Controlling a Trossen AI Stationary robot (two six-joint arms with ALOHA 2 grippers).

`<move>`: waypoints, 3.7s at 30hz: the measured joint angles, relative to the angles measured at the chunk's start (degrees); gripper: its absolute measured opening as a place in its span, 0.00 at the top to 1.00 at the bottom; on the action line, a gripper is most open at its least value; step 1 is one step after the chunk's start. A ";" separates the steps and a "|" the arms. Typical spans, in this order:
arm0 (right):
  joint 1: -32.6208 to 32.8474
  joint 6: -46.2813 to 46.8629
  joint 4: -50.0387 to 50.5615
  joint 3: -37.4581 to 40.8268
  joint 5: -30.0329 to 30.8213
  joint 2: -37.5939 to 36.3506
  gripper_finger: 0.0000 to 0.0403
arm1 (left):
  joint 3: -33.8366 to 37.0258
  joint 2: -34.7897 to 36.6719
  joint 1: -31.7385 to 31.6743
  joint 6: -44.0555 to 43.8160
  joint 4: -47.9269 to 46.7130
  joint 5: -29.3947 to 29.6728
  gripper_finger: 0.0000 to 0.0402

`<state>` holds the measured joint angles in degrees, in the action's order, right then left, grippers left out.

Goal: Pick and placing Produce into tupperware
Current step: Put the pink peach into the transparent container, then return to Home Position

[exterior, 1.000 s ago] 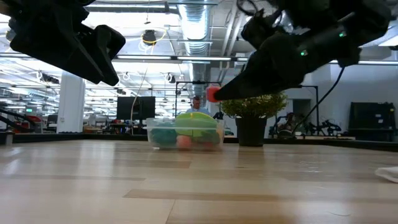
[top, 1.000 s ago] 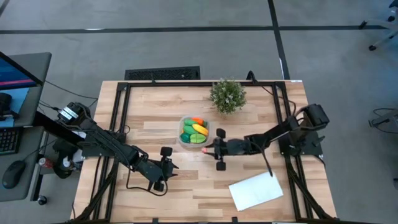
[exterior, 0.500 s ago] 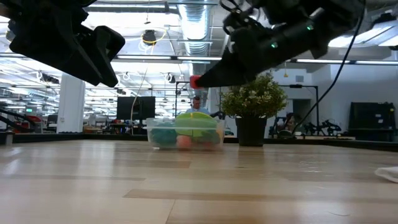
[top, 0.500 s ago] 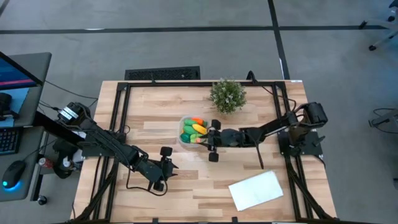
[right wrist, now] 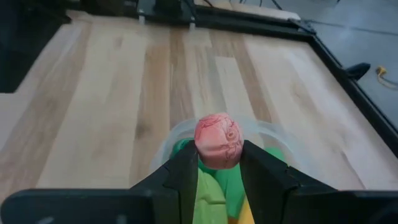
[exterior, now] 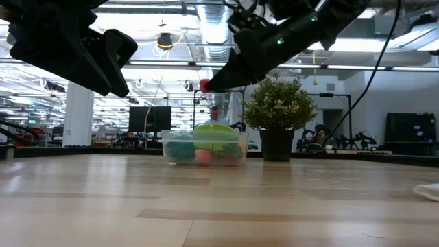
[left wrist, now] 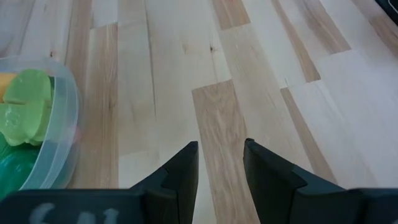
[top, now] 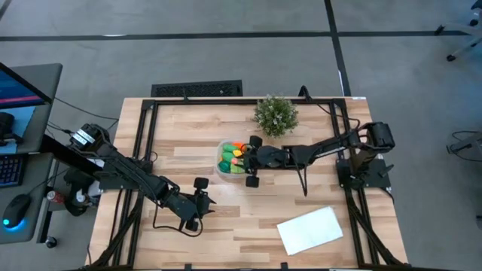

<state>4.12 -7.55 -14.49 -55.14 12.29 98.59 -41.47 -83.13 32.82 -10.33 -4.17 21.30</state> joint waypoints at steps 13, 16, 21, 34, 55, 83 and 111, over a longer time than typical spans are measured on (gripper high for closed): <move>-3.69 -0.89 7.46 -4.21 -5.19 0.02 0.73 | 0.00 0.00 0.00 -0.01 -0.76 0.02 0.71; -4.30 -1.79 9.59 -6.04 -5.71 0.02 0.73 | 0.00 -0.02 0.00 0.00 -0.76 0.03 0.71; -5.39 -1.94 12.03 -8.05 -8.52 0.02 0.73 | 0.00 -0.01 0.00 0.00 -0.76 0.04 0.71; -6.03 -1.99 6.75 -8.61 -10.85 5.99 0.73 | 0.00 0.00 0.00 0.00 -1.16 0.07 0.71; -9.66 -1.02 15.40 -22.18 -10.77 17.14 0.73 | 0.00 -0.02 0.01 -1.41 -3.04 -0.85 0.71; -10.16 0.09 17.91 -22.16 -10.74 16.94 0.73 | 0.00 -0.02 0.92 -2.93 -2.88 -1.49 0.71; -7.44 -1.21 22.91 -26.90 -10.94 16.53 0.53 | 0.00 -0.02 0.92 -2.19 -3.15 -1.44 0.71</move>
<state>-3.32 -8.76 8.42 -82.04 1.34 115.11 -41.47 -83.15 33.74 -12.52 -7.31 19.86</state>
